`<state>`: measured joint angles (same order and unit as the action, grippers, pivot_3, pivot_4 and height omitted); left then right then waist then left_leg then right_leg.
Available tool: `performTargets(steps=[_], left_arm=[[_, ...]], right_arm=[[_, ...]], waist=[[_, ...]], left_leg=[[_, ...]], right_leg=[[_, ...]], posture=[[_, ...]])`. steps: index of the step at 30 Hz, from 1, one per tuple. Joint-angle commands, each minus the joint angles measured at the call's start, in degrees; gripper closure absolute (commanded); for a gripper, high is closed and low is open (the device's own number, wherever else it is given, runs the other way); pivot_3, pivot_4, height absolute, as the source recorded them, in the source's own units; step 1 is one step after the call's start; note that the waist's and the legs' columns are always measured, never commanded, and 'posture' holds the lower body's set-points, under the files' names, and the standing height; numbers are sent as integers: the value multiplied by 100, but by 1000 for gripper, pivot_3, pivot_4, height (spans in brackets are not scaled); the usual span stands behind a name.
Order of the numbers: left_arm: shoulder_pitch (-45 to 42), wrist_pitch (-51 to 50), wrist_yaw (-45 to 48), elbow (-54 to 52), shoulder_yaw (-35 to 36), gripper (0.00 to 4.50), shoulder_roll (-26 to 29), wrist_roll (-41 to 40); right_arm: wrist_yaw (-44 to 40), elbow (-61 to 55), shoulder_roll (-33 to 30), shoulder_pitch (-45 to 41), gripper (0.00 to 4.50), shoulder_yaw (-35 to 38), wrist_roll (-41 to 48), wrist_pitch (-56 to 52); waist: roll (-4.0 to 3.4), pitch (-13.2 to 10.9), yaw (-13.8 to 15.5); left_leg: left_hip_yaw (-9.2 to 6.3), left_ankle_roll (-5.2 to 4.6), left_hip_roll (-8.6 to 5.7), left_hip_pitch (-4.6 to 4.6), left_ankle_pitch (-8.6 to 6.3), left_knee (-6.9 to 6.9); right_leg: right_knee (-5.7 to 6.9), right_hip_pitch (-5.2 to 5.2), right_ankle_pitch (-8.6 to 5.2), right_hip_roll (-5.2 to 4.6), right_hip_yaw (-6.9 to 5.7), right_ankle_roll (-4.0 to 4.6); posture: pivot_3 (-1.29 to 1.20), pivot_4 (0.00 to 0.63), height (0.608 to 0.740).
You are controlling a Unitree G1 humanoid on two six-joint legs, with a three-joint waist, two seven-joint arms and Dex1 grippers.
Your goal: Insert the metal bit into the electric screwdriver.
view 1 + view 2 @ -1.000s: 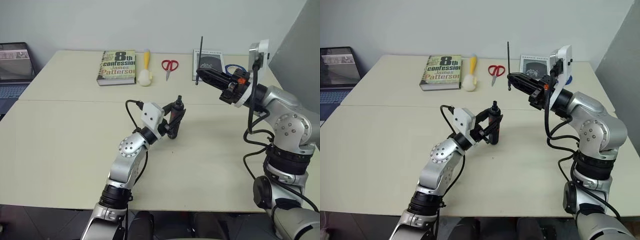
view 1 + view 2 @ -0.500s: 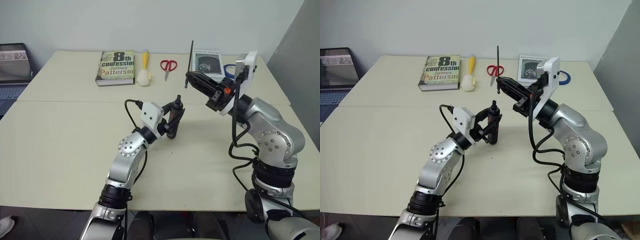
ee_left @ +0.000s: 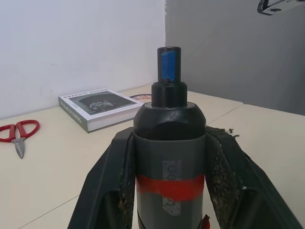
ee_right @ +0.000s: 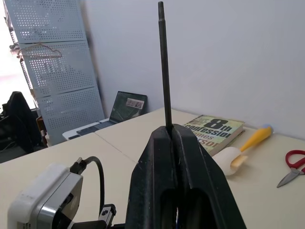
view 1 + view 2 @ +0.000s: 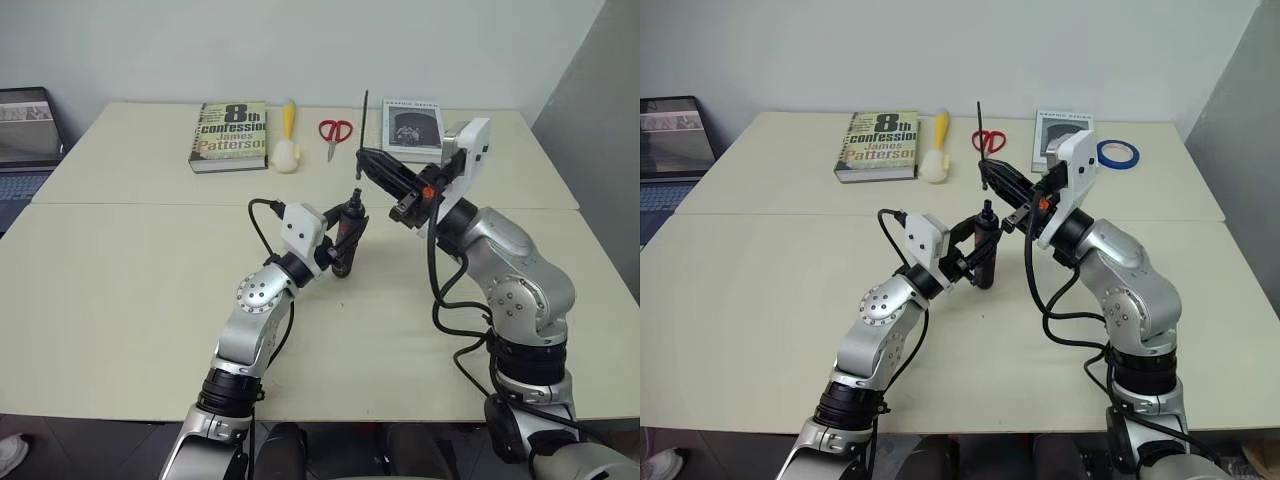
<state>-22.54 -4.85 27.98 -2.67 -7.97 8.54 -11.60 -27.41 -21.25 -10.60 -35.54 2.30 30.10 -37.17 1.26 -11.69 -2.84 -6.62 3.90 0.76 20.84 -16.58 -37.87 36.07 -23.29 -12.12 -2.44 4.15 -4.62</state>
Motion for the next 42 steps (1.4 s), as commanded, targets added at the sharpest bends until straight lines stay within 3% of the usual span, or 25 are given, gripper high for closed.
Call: performTargets(steps=[1,42], left_arm=[[-48,-10,-104,-154,102,2862,30,55],[-33,34,-94,-121,104,2862,70,73]], right_arm=[[21,38,-11,-51,4500,-33,-62,300],[-113,215,-70,47,4500,-128,-15,512]], waist=[[0,0,-3],[0,0,-14]], left_leg=[[0,0,0,0,0,0],[-1,0,0,1,0,4]], right_leg=[[0,0,0,0,0,0],[-6,-1,-2,0,0,1]], posture=[[0,150,740],[0,150,740]])
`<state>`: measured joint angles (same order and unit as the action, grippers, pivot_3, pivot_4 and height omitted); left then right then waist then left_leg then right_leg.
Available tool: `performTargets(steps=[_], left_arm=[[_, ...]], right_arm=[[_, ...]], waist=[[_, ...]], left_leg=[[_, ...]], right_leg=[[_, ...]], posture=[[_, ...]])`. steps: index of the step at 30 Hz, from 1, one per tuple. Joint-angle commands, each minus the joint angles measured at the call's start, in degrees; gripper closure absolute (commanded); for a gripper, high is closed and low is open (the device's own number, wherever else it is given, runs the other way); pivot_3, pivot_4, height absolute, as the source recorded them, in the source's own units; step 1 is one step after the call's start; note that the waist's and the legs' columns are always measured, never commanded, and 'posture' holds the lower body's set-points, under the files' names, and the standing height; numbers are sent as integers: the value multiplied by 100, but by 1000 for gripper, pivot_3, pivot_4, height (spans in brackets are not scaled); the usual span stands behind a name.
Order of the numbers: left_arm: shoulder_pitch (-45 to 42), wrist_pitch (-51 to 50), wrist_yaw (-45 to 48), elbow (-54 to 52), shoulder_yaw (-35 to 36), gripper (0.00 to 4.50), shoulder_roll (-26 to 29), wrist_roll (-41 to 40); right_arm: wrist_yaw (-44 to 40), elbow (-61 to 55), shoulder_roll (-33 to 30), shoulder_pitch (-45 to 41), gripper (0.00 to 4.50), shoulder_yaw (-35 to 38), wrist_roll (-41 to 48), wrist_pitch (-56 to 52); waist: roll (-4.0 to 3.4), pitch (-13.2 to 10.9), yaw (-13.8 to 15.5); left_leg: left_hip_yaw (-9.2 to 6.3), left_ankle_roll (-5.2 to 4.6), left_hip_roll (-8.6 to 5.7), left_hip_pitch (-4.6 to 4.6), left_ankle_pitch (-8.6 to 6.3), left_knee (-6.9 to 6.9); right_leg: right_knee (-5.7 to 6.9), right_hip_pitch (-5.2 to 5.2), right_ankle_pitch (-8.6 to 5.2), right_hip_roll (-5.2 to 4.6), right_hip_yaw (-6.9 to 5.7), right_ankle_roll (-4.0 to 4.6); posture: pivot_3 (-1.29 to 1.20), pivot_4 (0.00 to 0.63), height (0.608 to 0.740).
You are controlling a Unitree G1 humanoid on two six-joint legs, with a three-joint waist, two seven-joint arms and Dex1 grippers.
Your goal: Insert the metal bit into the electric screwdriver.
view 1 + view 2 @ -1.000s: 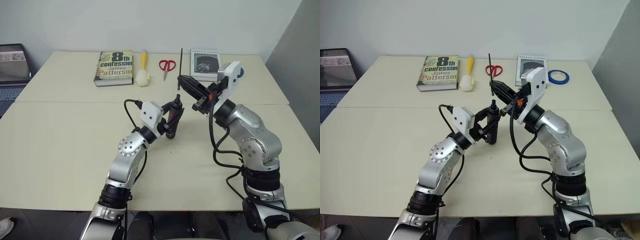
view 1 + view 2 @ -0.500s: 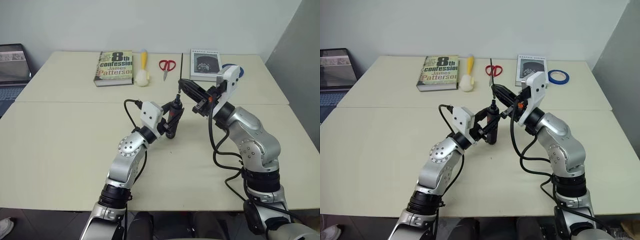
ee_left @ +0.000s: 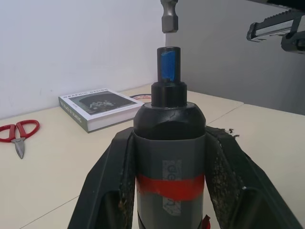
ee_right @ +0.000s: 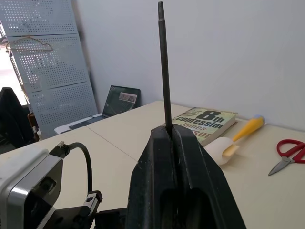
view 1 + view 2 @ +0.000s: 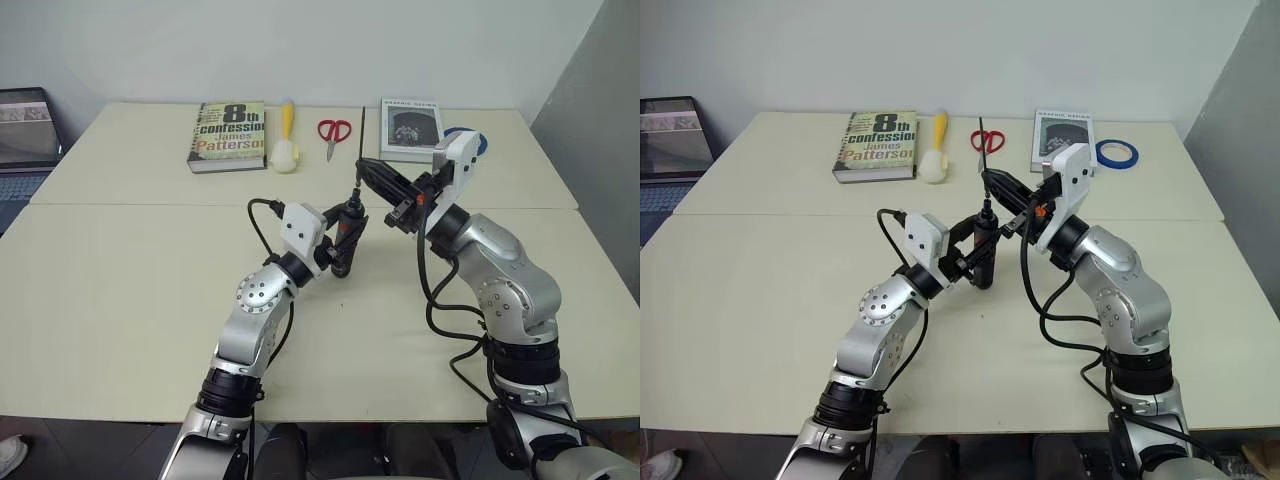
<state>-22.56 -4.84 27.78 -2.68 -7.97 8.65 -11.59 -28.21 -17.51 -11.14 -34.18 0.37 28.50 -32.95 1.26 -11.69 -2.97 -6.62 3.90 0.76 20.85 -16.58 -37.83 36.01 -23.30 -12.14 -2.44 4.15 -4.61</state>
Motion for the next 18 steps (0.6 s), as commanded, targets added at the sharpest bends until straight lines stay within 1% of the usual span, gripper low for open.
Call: performTargets(steps=[1,18], left_arm=[[-31,34,-75,-119,105,2862,58,73],[-23,70,-34,-107,106,2862,72,64]], right_arm=[[-32,-157,-16,-92,4500,69,148,91],[-3,-81,2,19,4500,31,70,168]], waist=[[0,0,-1],[0,0,-7]], left_leg=[[0,0,0,0,0,0],[0,0,0,2,0,2]], right_leg=[[0,0,0,0,0,0],[-2,-1,-1,0,0,0]], posture=[[0,150,740],[0,150,740]])
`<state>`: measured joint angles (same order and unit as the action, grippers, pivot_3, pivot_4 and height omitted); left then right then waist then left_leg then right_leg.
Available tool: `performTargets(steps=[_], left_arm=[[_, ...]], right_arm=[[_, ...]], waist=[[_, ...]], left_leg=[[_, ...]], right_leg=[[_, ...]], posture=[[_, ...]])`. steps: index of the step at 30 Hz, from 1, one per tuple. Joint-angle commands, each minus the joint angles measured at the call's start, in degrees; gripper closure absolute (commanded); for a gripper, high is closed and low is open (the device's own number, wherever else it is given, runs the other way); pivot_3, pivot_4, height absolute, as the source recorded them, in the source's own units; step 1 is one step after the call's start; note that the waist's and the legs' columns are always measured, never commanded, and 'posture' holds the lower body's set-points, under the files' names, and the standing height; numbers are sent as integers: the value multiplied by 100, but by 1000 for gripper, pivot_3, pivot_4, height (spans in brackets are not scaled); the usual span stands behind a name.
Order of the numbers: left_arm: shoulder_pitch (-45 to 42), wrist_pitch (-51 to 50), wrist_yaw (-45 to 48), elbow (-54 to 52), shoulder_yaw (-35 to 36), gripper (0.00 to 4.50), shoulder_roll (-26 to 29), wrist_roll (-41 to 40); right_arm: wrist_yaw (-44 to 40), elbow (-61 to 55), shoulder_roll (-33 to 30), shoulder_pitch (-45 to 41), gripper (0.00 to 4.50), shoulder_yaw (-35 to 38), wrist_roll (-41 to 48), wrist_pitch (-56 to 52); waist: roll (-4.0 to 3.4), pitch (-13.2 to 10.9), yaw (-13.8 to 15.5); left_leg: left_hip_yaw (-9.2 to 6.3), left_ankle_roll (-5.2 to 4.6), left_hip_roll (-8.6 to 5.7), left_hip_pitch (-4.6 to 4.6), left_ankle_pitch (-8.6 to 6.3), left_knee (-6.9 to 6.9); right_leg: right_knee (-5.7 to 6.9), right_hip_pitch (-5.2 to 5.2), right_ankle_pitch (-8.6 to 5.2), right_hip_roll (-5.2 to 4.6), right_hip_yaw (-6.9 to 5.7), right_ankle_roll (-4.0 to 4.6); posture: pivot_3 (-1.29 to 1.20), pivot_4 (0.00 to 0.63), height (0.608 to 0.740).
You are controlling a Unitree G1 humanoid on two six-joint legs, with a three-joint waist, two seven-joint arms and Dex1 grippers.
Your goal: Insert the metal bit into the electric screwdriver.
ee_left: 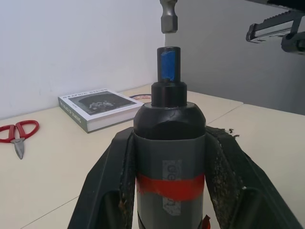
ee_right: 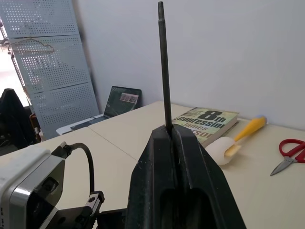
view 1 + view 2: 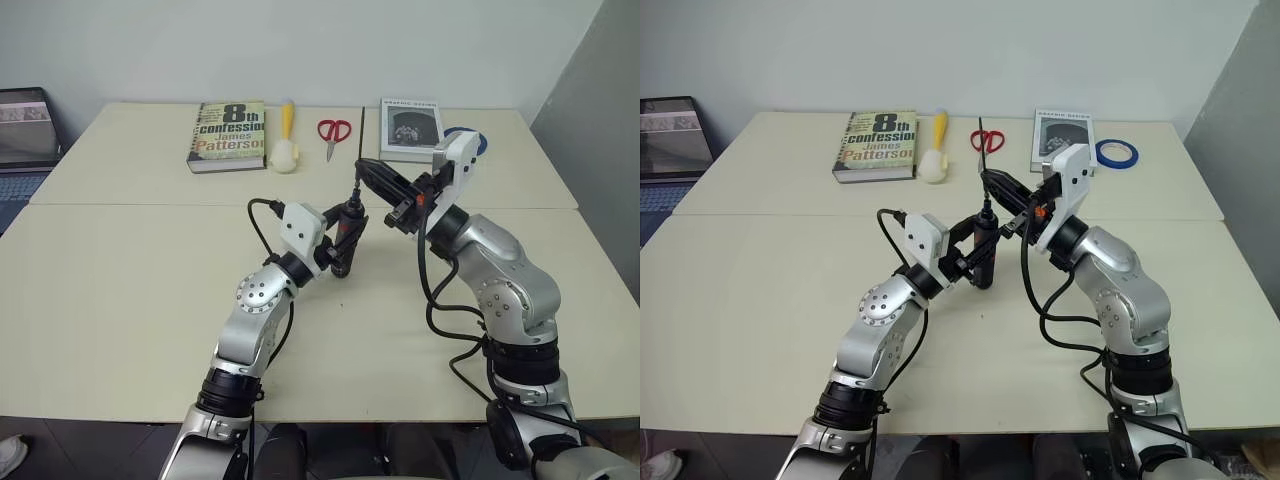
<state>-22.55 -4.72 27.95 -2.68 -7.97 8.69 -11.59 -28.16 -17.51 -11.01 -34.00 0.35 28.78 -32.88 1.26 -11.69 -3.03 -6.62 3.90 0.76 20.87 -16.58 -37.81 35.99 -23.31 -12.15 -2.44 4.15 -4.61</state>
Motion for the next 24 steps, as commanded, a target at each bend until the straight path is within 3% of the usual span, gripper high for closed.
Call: performTargets(steps=[1,24], left_arm=[[-25,58,-52,-106,107,2862,68,66],[19,24,-74,-144,88,2862,53,71]], right_arm=[[-12,-74,-13,8,4500,35,42,163],[15,3,79,1,4500,-18,53,217]], waist=[[0,0,-1],[0,0,-9]], left_leg=[[0,0,0,0,0,0],[0,0,0,1,0,2]], right_leg=[[0,0,0,0,0,0],[-1,-1,-9,0,0,14]], posture=[[0,150,740],[0,150,740]])
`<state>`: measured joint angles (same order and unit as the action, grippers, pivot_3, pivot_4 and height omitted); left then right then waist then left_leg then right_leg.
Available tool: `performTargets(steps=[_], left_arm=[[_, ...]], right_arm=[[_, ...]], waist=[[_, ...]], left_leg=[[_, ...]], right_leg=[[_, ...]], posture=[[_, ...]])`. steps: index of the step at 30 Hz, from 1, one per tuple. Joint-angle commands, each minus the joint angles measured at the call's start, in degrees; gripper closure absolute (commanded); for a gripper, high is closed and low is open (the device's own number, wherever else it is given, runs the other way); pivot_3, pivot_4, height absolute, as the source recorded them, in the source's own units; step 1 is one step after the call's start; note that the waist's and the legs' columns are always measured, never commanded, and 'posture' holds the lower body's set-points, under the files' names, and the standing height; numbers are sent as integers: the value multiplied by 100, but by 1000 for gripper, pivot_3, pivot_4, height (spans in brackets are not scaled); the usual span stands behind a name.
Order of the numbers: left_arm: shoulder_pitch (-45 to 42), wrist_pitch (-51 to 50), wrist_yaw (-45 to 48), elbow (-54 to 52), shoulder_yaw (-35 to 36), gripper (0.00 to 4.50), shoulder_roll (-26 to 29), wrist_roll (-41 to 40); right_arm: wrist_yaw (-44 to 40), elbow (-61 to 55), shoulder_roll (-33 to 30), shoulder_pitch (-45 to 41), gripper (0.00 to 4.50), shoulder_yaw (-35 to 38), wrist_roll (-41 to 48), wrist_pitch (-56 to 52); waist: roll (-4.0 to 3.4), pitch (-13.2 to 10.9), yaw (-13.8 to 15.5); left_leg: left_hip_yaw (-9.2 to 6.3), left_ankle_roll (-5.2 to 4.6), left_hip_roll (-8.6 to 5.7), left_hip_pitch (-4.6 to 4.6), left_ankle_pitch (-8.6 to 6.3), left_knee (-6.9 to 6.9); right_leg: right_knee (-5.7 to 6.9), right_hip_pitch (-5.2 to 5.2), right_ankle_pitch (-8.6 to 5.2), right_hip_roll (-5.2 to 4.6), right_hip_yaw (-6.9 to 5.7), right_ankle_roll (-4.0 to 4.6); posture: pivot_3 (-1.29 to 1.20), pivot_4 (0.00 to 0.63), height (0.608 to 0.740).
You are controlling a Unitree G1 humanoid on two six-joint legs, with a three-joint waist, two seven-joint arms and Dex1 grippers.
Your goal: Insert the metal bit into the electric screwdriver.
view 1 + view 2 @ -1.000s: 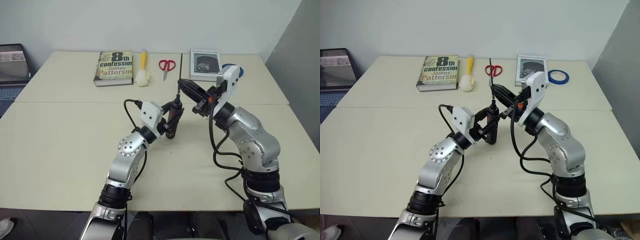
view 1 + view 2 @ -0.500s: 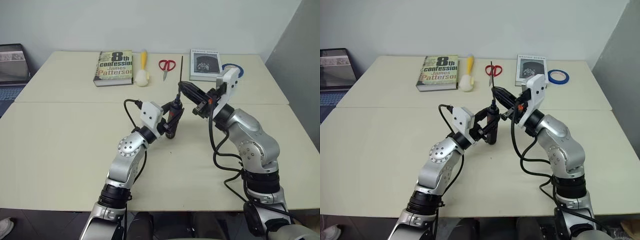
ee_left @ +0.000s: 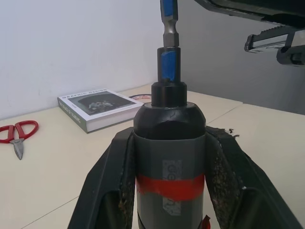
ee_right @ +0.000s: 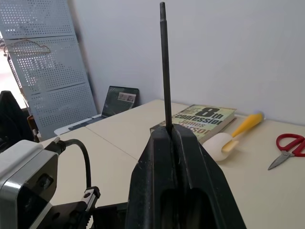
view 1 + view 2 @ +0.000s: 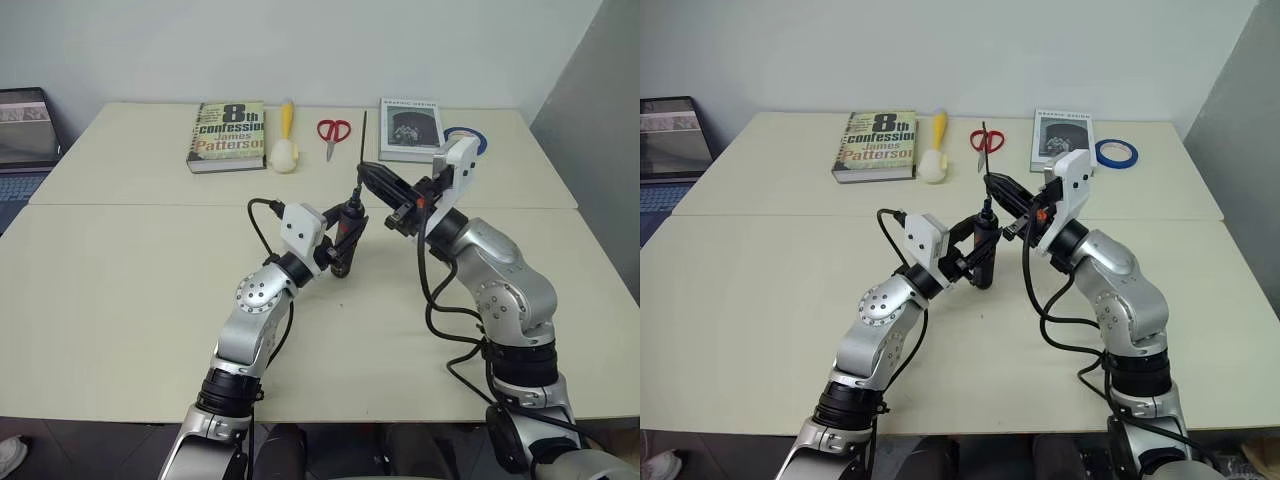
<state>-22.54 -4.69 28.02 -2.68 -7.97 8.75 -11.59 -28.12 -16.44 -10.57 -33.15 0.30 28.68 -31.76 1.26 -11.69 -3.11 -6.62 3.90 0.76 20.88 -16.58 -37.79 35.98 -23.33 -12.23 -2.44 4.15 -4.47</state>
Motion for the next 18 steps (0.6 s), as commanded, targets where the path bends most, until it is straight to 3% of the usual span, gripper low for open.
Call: performTargets(steps=[1,18], left_arm=[[19,20,-81,-144,88,2862,47,70],[14,18,-100,-141,104,2862,45,69]], right_arm=[[12,-104,42,-81,4500,-21,59,109],[4,-88,14,67,4500,-63,26,143]], waist=[[0,0,0],[0,0,-4]], left_leg=[[0,0,0,0,0,0],[0,0,0,0,0,1]], right_leg=[[0,0,0,0,0,0],[0,-1,-1,0,0,1]], posture=[[0,150,740],[0,150,740]])
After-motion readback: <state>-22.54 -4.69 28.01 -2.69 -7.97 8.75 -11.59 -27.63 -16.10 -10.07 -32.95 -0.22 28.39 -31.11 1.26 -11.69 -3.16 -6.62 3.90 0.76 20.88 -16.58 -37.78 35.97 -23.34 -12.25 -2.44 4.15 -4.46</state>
